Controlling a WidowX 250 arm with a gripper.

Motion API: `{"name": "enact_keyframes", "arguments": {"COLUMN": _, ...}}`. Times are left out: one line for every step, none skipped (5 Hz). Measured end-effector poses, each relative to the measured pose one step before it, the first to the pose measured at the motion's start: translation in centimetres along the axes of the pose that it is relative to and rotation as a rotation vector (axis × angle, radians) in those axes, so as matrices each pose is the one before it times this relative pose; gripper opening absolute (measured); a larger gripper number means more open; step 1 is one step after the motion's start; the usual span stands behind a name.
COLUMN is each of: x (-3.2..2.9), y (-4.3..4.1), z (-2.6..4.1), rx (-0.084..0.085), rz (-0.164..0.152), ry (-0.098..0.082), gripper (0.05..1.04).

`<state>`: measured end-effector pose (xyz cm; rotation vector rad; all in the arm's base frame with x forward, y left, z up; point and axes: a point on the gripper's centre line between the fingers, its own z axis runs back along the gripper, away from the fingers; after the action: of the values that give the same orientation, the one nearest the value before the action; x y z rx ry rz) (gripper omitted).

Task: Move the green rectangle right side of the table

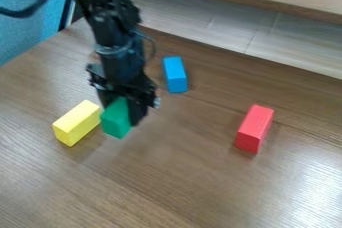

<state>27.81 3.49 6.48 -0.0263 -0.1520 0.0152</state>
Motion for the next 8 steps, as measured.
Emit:
{"name": "enact_keyframes", "arguments": {"x": 0.304, "y": -3.101, "z": -0.776, "rx": -0.019, "rz": -0.0726, "ry": 0.0046, "gripper": 0.592}}
{"name": "enact_keyframes", "arguments": {"x": -0.672, "y": -2.88, "z": -0.695, "rx": -0.0157, "rz": -0.0668, "ry": 0.0161, "gripper": 0.592}}
{"name": "enact_keyframes", "arguments": {"x": -0.836, "y": -2.156, "z": -0.7, "rx": -0.0126, "rz": -0.0402, "ry": 0.0155, "gripper": 0.592}}
{"name": "enact_keyframes", "arguments": {"x": -0.246, "y": -1.166, "z": -0.466, "rx": -0.0003, "rz": -0.0214, "ry": -0.002, "gripper": 0.592}}
{"name": "enact_keyframes", "arguments": {"x": -0.127, "y": 0.015, "z": -0.775, "rx": 0.0034, "rz": -0.0097, "ry": 0.0156, "gripper": 0.64}}
{"name": "enact_keyframes", "arguments": {"x": -0.135, "y": 0.26, "z": -0.441, "rx": -0.004, "rz": 0.0369, "ry": 0.0053, "gripper": 0.933}}
{"name": "enact_keyframes", "arguments": {"x": -0.349, "y": 1.352, "z": -0.227, "rx": 0.0173, "rz": 0.0509, "ry": -0.0031, "gripper": 1.01}}
{"name": "enact_keyframes", "arguments": {"x": 0.146, "y": 1.049, "z": 1.909, "rx": -0.0024, "rz": 0.0142, "ry": -0.0497, "gripper": 1.004}}
